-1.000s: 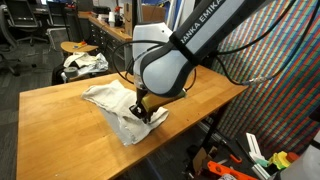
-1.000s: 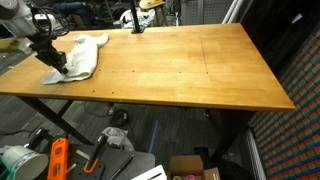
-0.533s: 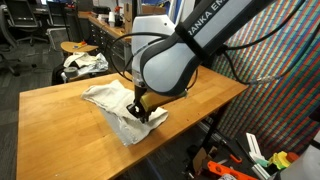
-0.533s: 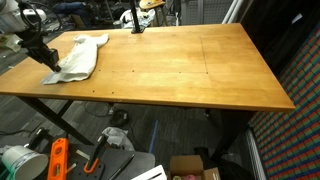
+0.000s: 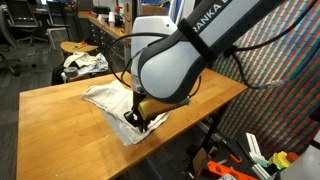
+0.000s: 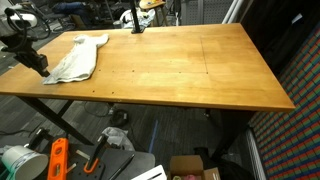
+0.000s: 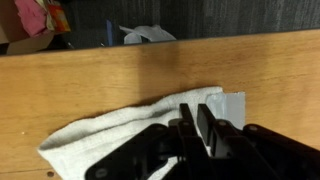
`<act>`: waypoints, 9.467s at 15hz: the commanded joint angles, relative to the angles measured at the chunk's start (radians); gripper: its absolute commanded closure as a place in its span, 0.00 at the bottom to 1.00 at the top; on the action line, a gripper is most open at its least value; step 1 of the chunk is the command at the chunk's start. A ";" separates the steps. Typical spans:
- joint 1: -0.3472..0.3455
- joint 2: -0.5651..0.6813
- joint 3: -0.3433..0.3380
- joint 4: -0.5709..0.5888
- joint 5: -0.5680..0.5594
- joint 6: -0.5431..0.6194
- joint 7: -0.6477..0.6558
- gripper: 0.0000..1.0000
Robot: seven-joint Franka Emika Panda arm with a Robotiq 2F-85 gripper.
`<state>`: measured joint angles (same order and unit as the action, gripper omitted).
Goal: Fold the towel on the table.
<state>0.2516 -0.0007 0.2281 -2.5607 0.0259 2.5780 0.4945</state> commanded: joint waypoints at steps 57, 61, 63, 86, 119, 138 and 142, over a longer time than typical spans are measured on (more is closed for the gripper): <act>-0.007 0.306 -0.182 0.551 -0.046 0.039 0.227 0.00; 0.093 0.443 -0.270 0.778 -0.242 -0.072 0.527 0.00; 0.129 0.506 -0.301 0.883 -0.299 -0.194 0.648 0.00; 0.028 1.140 -0.284 1.891 -0.057 -0.745 0.984 0.00; -0.042 1.249 -0.278 2.029 -0.064 -0.849 0.946 0.00; -0.009 1.251 -0.269 2.027 -0.084 -1.015 0.982 0.00; -0.016 1.262 -0.277 2.035 -0.087 -0.996 1.000 0.00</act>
<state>0.2395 1.2465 -0.0352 -0.5557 -0.0551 1.5961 1.4685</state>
